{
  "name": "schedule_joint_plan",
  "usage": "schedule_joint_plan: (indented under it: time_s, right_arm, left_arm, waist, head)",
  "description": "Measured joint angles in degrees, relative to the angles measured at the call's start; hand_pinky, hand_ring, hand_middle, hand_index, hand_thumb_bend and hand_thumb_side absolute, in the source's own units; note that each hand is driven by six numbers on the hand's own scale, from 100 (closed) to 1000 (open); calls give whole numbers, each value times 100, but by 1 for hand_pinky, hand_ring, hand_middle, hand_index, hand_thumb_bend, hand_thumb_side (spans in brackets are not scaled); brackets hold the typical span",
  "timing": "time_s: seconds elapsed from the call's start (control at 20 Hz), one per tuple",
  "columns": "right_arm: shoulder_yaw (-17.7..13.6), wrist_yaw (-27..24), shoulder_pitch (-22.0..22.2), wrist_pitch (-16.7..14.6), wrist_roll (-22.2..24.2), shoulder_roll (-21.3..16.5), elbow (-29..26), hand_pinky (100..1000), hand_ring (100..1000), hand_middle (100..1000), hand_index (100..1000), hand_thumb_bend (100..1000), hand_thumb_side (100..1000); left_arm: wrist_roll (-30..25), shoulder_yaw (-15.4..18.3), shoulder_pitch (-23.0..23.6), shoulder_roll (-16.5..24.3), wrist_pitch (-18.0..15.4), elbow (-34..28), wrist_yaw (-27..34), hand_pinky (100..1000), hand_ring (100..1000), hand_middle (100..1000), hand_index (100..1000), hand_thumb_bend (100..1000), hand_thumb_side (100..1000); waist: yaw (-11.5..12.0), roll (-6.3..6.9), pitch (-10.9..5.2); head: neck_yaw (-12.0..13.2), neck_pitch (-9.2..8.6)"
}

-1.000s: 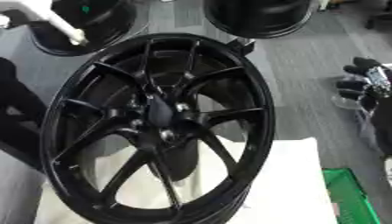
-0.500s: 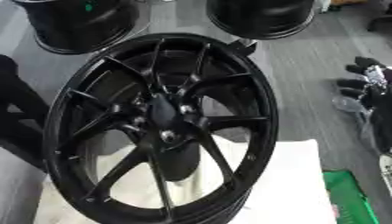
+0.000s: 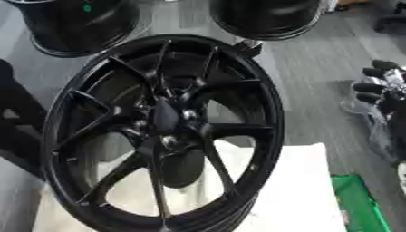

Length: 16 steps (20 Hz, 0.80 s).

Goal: Pull the pin out of the wheel hub.

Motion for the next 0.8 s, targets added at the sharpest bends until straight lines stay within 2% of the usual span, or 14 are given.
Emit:
schedule_joint_plan:
  time_s: [0.05,0.15,0.2,0.25,0.3,0.4,0.45,0.5,0.6,0.7,0.8]
  right_arm:
    - [16,0,-1,3,13,0,0,777,740,799,869,100,809]
    - [28,0,-2,4,37,0,0,777,740,799,869,100,807]
    - [28,0,-2,9,47,0,0,777,740,799,869,100,807]
    - [28,0,-4,10,50,0,0,777,740,799,869,100,807]
    - [29,0,-4,10,53,0,0,777,740,799,869,100,808]
    - [29,0,-5,9,56,0,0,777,740,799,869,100,809]
    - [30,0,-5,9,59,0,0,777,740,799,869,100,809]
    - [31,0,-6,7,64,0,0,778,740,799,869,100,808]
    - [43,0,-7,7,77,0,0,778,740,799,870,100,808]
    - [58,0,-16,7,88,0,0,778,740,799,870,100,808]
    - [60,0,-28,13,96,0,0,778,740,799,870,100,808]
  left_arm:
    - [-20,-1,29,-30,-22,16,55,728,705,610,534,100,116]
    - [-65,-9,69,-83,-54,67,105,742,735,659,687,100,185]
    - [-91,-21,89,-122,-54,105,104,752,752,693,757,117,300]
    - [-108,-26,111,-168,-48,145,96,774,776,742,835,199,484]
    - [-116,-27,119,-209,-40,188,79,787,791,767,876,266,601]
    - [-113,-27,133,-260,-29,259,53,804,811,798,923,359,718]
    - [-104,-26,139,-277,-21,285,44,805,812,800,928,368,725]
    - [-91,-26,144,-277,-16,301,34,812,817,806,943,439,781]
    - [-62,-24,144,-277,-23,312,21,814,818,807,944,472,819]
    - [-41,-23,144,-277,-30,307,8,816,820,808,944,491,823]
    - [-33,-22,142,-277,-37,282,-5,816,819,807,939,476,783]
  waist:
    - [-3,2,-4]
    - [-7,5,-8]
    - [-14,5,-9]
    - [-23,4,-9]
    - [-30,4,-9]
    - [-34,4,-10]
    - [-34,5,-10]
    - [-34,5,-10]
    - [-35,6,-10]
    - [-36,7,-10]
    - [-39,8,-10]
  head:
    - [12,0]
    - [17,-1]
    - [17,-1]
    - [17,-2]
    - [15,-2]
    - [14,-3]
    - [14,-4]
    - [14,-4]
    - [13,-4]
    - [13,-7]
    - [15,-11]
